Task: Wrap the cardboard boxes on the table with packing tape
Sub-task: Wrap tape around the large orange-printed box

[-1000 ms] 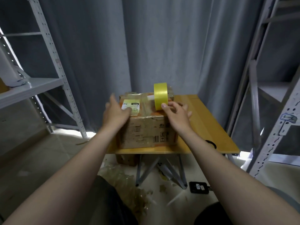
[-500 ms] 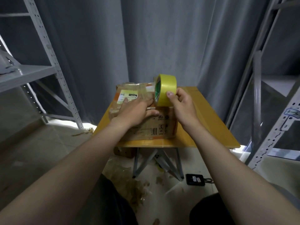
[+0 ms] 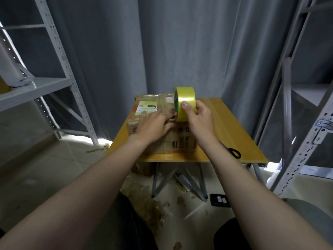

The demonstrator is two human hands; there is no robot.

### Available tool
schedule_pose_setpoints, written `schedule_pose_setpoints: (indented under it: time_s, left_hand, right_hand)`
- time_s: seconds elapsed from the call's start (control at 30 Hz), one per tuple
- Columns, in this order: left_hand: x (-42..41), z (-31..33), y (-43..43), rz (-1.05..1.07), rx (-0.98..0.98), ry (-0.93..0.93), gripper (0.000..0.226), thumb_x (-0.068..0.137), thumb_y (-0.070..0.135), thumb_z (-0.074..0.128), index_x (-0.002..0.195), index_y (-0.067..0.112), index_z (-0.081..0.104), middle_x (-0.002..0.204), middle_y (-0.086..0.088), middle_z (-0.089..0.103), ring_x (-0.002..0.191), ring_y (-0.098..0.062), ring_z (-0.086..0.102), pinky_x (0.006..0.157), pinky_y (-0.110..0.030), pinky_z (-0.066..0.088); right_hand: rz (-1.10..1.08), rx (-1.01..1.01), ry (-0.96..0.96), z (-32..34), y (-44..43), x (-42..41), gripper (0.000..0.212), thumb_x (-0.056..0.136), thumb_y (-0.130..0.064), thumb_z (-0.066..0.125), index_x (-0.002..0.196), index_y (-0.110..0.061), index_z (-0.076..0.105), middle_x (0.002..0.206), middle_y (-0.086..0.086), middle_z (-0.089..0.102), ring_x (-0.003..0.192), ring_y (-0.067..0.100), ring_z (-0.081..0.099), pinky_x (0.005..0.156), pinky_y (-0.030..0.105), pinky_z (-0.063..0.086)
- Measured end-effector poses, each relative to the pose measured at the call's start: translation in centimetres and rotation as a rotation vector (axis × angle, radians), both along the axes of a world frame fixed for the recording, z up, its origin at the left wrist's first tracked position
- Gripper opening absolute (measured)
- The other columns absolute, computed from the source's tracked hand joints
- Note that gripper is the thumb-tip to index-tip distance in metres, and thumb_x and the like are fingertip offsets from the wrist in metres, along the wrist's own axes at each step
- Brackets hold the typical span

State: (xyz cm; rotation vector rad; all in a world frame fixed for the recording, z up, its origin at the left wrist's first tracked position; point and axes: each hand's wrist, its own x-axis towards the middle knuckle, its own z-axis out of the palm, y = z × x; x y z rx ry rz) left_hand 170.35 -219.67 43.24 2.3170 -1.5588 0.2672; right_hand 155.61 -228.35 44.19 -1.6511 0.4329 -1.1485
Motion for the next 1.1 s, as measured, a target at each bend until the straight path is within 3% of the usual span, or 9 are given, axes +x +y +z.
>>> schedule_pose_setpoints:
  time_s: [0.13,0.33,0.57,0.73,0.83,0.9,1.0,1.1]
  left_hand:
    - [0.1,0.4,-0.4,0.011,-0.004,0.031,0.035,0.102,0.051,0.050,0.135,0.044,0.061,0.138,-0.007,0.064,0.132,-0.033,0.056,0.118,-0.063,0.027]
    - [0.5,0.3,-1.0,0.036,0.017,0.025,0.048,0.102,0.060,0.050,0.147,0.044,0.054,0.147,-0.001,0.060,0.136,-0.031,0.053,0.119,-0.060,0.028]
    - [0.7,0.0,-1.1,0.025,-0.002,0.041,0.052,0.099,0.062,0.054,0.147,0.042,0.055,0.148,0.002,0.061,0.137,-0.029,0.053,0.119,-0.059,0.030]
    - [0.8,0.0,-1.1,0.018,-0.006,0.055,0.053,0.100,0.061,0.054,0.149,0.042,0.053,0.150,0.001,0.059,0.139,-0.030,0.051,0.120,-0.058,0.027]
    - [0.8,0.0,-1.0,0.026,-0.005,0.026,0.053,0.100,0.061,0.052,0.150,0.041,0.052,0.151,0.000,0.058,0.140,-0.029,0.049,0.121,-0.057,0.026]
    - [0.6,0.1,-1.0,0.019,-0.006,0.018,0.056,0.100,0.062,0.053,0.151,0.040,0.050,0.156,-0.002,0.052,0.146,-0.028,0.043,0.124,-0.057,0.020]
    - [0.5,-0.5,0.1,-0.016,-0.209,0.158,0.061,0.097,0.057,0.063,0.153,0.039,0.047,0.167,-0.001,0.035,0.157,-0.033,0.022,0.126,-0.057,0.013]
    - [0.8,-2.8,2.6,0.073,-0.625,0.173,0.070,0.092,0.048,0.073,0.154,0.036,0.043,0.165,-0.001,0.036,0.155,-0.025,0.027,0.127,-0.048,0.021]
  right_hand:
    - [-0.105,0.022,-0.023,0.1,1.7,-0.1,0.025,0.101,-0.039,0.063,0.083,-0.023,0.068,0.077,-0.003,0.073,0.073,0.012,0.069,0.065,0.032,0.053]
    - [-0.110,0.231,-0.030,-3.2,3.5,-2.2,0.025,0.105,-0.039,0.056,0.090,-0.023,0.067,0.066,-0.003,0.074,0.060,0.013,0.072,0.054,0.024,0.055]
    - [-0.122,0.237,0.050,-6.4,4.3,-3.1,0.026,0.104,-0.043,0.056,0.092,-0.023,0.068,0.076,0.000,0.075,0.062,0.010,0.073,0.049,0.018,0.050]
    - [-0.113,0.323,0.175,-9.7,4.2,-3.1,0.027,0.102,-0.048,0.056,0.098,-0.024,0.068,0.085,0.002,0.076,0.072,0.018,0.076,0.060,0.033,0.060]
    - [-0.055,0.380,0.210,-10.9,3.8,-2.9,0.025,0.103,-0.049,0.057,0.102,-0.026,0.068,0.086,-0.001,0.077,0.072,0.012,0.076,0.057,0.024,0.057]
    - [-0.045,0.353,0.230,-11.1,3.5,-2.9,0.029,0.102,-0.051,0.058,0.100,-0.025,0.070,0.087,-0.009,0.076,0.078,0.004,0.073,0.063,0.020,0.055]
    - [-0.126,0.316,0.230,-10.9,2.9,-3.3,0.036,0.100,-0.057,0.057,0.095,-0.023,0.067,0.083,-0.011,0.070,0.073,-0.005,0.062,0.062,0.019,0.044]
    - [-0.266,0.290,0.197,-10.1,1.3,-3.9,0.029,0.102,-0.058,0.050,0.098,-0.030,0.054,0.093,-0.008,0.063,0.076,-0.003,0.058,0.061,0.020,0.038]
